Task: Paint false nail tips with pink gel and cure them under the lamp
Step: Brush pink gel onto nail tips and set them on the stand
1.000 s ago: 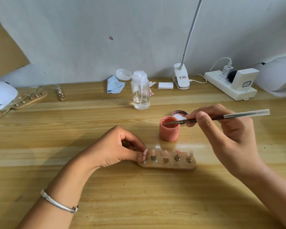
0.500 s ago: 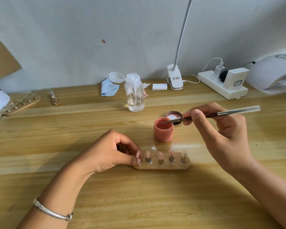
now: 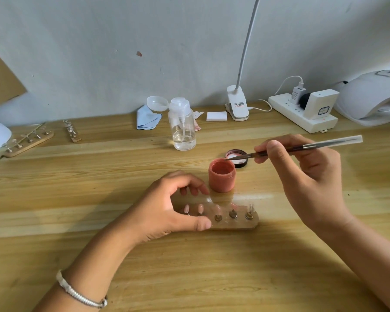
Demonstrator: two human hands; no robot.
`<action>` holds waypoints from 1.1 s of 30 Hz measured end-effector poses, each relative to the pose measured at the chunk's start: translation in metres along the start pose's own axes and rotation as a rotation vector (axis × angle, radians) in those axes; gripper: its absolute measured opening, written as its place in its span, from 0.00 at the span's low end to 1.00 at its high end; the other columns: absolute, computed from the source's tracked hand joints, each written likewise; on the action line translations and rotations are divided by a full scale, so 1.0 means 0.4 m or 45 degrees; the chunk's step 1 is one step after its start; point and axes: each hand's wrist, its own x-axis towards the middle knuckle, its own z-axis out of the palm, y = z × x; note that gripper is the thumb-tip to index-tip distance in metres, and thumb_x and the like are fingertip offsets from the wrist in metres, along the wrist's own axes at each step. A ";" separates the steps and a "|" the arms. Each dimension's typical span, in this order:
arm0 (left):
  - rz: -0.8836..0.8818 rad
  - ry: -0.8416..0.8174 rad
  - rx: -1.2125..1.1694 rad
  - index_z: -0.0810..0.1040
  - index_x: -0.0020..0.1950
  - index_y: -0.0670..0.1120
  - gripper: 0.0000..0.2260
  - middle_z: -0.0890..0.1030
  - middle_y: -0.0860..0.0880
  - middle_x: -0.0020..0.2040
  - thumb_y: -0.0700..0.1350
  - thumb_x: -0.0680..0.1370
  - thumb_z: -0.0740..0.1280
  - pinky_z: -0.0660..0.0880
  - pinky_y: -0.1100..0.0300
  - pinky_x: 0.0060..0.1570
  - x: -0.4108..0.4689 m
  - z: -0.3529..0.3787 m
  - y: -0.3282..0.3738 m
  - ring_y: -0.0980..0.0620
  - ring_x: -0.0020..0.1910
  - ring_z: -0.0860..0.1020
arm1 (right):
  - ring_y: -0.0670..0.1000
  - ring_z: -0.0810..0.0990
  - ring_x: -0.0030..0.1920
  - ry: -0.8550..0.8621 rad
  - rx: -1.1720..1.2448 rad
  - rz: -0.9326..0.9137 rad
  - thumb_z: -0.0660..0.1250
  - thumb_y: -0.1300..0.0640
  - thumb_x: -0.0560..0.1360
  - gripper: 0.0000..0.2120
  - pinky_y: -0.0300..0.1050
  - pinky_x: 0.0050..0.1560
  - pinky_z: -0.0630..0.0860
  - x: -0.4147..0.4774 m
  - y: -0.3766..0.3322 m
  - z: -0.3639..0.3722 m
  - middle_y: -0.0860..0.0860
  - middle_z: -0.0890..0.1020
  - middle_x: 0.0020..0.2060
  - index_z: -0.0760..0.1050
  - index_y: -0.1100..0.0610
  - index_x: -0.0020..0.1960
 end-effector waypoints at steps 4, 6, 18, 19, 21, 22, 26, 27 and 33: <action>0.398 0.387 0.599 0.83 0.52 0.54 0.21 0.75 0.59 0.54 0.61 0.63 0.74 0.70 0.58 0.56 -0.002 0.073 0.037 0.55 0.57 0.72 | 0.44 0.84 0.40 0.121 0.069 0.096 0.65 0.58 0.79 0.10 0.34 0.48 0.75 0.012 0.007 -0.008 0.46 0.86 0.36 0.83 0.52 0.42; 0.529 0.481 0.813 0.84 0.52 0.51 0.21 0.77 0.53 0.59 0.63 0.65 0.72 0.68 0.53 0.59 0.007 0.115 0.056 0.51 0.59 0.73 | 0.44 0.83 0.39 0.202 0.121 0.162 0.65 0.58 0.78 0.10 0.33 0.46 0.73 0.022 0.011 -0.011 0.46 0.85 0.34 0.83 0.52 0.41; 0.627 0.477 1.013 0.81 0.44 0.50 0.10 0.79 0.52 0.55 0.50 0.66 0.77 0.63 0.56 0.52 0.025 0.193 0.075 0.50 0.57 0.72 | 0.43 0.82 0.37 0.331 0.216 0.287 0.65 0.59 0.76 0.10 0.31 0.43 0.73 0.043 0.023 -0.021 0.47 0.85 0.32 0.83 0.53 0.40; 0.656 0.480 1.031 0.81 0.44 0.50 0.09 0.79 0.52 0.54 0.48 0.67 0.77 0.64 0.55 0.52 0.024 0.195 0.074 0.49 0.56 0.73 | 0.43 0.82 0.37 0.332 0.217 0.288 0.65 0.59 0.76 0.10 0.31 0.43 0.73 0.043 0.023 -0.021 0.47 0.85 0.32 0.83 0.53 0.40; 0.732 0.492 1.050 0.81 0.45 0.49 0.08 0.81 0.52 0.53 0.46 0.68 0.75 0.65 0.55 0.52 0.021 0.195 0.071 0.48 0.55 0.76 | 0.43 0.82 0.37 0.341 0.208 0.296 0.65 0.58 0.76 0.10 0.31 0.43 0.73 0.044 0.025 -0.022 0.47 0.85 0.32 0.83 0.52 0.39; 0.774 0.516 1.033 0.82 0.45 0.49 0.07 0.81 0.53 0.51 0.46 0.69 0.75 0.66 0.55 0.53 0.020 0.193 0.069 0.49 0.53 0.77 | 0.43 0.82 0.37 0.341 0.198 0.297 0.65 0.59 0.77 0.11 0.31 0.43 0.73 0.045 0.026 -0.023 0.47 0.85 0.32 0.83 0.52 0.39; 0.842 0.772 0.765 0.83 0.44 0.46 0.04 0.83 0.54 0.39 0.42 0.72 0.76 0.70 0.56 0.55 0.016 0.167 0.072 0.57 0.40 0.78 | 0.42 0.80 0.36 0.227 0.090 0.303 0.66 0.58 0.81 0.11 0.31 0.39 0.72 0.045 0.032 -0.025 0.47 0.85 0.33 0.83 0.51 0.42; 0.832 0.848 0.705 0.83 0.44 0.45 0.03 0.83 0.55 0.37 0.41 0.72 0.75 0.72 0.55 0.54 0.016 0.154 0.071 0.59 0.38 0.77 | 0.42 0.79 0.35 0.155 0.040 0.290 0.66 0.57 0.82 0.11 0.32 0.37 0.71 0.043 0.032 -0.023 0.47 0.84 0.34 0.83 0.51 0.43; 0.363 1.048 0.140 0.78 0.52 0.48 0.13 0.85 0.56 0.41 0.39 0.71 0.77 0.76 0.61 0.48 0.022 0.069 0.030 0.58 0.41 0.82 | 0.47 0.79 0.43 -0.282 -0.229 0.133 0.63 0.56 0.82 0.07 0.36 0.45 0.73 0.025 0.022 0.009 0.44 0.83 0.40 0.78 0.50 0.47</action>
